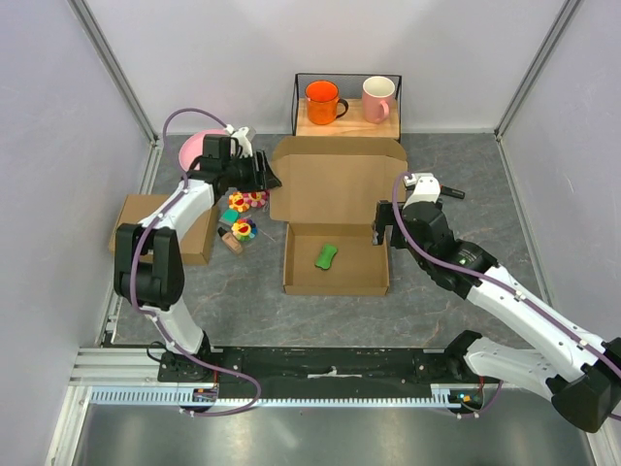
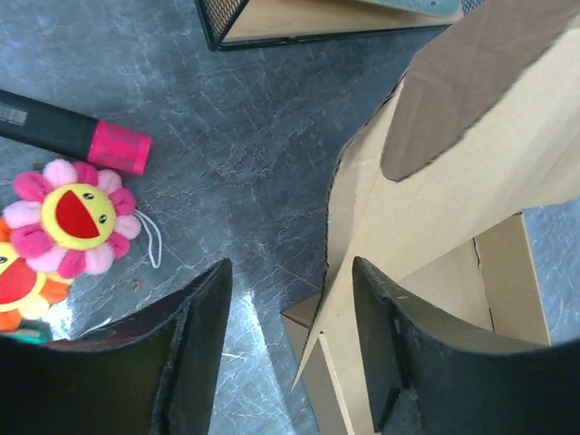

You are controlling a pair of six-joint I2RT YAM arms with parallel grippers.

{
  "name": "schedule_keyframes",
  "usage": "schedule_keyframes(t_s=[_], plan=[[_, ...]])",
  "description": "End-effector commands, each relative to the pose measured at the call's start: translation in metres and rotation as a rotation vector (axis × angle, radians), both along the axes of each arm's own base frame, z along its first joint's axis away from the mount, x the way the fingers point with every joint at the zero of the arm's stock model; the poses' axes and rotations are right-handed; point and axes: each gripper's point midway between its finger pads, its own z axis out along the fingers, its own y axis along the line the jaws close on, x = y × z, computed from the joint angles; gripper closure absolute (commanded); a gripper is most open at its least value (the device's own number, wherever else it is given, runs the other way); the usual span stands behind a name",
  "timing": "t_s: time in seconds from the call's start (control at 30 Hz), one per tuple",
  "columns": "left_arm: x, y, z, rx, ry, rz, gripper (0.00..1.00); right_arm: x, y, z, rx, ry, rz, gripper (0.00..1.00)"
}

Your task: Fold the paper box

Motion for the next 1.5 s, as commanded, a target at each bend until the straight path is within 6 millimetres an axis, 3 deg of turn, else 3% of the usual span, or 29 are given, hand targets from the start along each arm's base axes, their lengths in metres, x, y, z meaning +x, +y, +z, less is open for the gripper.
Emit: schedule_keyframes(t_s=[0.0, 0.13, 0.2, 0.37, 0.4, 0.47, 0.5, 0.67, 0.73, 0.77, 0.9, 1.0, 1.1, 1.2, 1.23, 1.47], plan=[[0.010, -0.013, 0.003, -0.048, -0.056, -0.077, 0.41, 0.005, -0.003, 0.019, 0.005, -0.042, -0.015, 0.02], [0.004, -0.019, -0.003, -0.091, -0.057, -0.096, 0.60, 0.008, -0.007, 0.021, -0.003, -0.049, -0.036, 0.02], [0.001, -0.022, 0.007, -0.115, -0.091, -0.108, 0.71, 0.010, -0.011, 0.023, -0.004, -0.049, -0.059, 0.02], [-0.008, -0.023, 0.022, -0.144, -0.192, -0.117, 0.86, 0.020, -0.028, 0.030, -0.022, -0.065, -0.185, 0.02], [-0.013, -0.023, 0.018, -0.142, -0.196, -0.118, 0.87, 0.021, -0.032, 0.032, -0.019, -0.073, -0.224, 0.02], [-0.014, -0.021, 0.032, -0.137, -0.269, -0.112, 0.90, 0.026, -0.050, 0.041, -0.034, -0.119, -0.337, 0.02], [-0.019, -0.022, 0.026, -0.128, -0.268, -0.112, 0.90, 0.028, -0.055, 0.044, -0.031, -0.131, -0.368, 0.02], [-0.032, -0.020, 0.042, 0.002, -0.450, -0.113, 0.93, 0.052, -0.068, 0.050, 0.026, -0.152, -0.472, 0.02], [-0.039, -0.020, 0.036, 0.052, -0.479, -0.103, 0.93, 0.062, -0.067, 0.049, 0.042, -0.152, -0.487, 0.02], [-0.041, -0.019, 0.047, 0.070, -0.530, -0.101, 0.94, 0.068, -0.072, 0.047, 0.040, -0.149, -0.496, 0.02], [-0.049, -0.012, 0.049, 0.106, -0.567, -0.072, 0.95, 0.088, -0.062, 0.038, 0.039, -0.127, -0.411, 0.02], [-0.051, -0.008, 0.053, 0.118, -0.590, -0.046, 0.96, 0.098, -0.065, 0.027, -0.003, -0.126, -0.414, 0.02], [-0.051, -0.006, 0.055, 0.111, -0.598, -0.025, 0.97, 0.110, -0.071, 0.009, -0.025, -0.104, -0.430, 0.02], [-0.051, -0.008, 0.049, 0.111, -0.585, -0.030, 0.97, 0.113, -0.062, -0.007, 0.003, -0.114, -0.359, 0.02], [-0.051, -0.008, 0.048, 0.113, -0.586, -0.036, 0.97, 0.119, -0.051, 0.001, 0.055, -0.163, -0.313, 0.02], [-0.047, -0.011, 0.036, 0.126, -0.557, -0.054, 0.97, 0.126, -0.034, -0.010, 0.140, -0.209, -0.182, 0.02]])
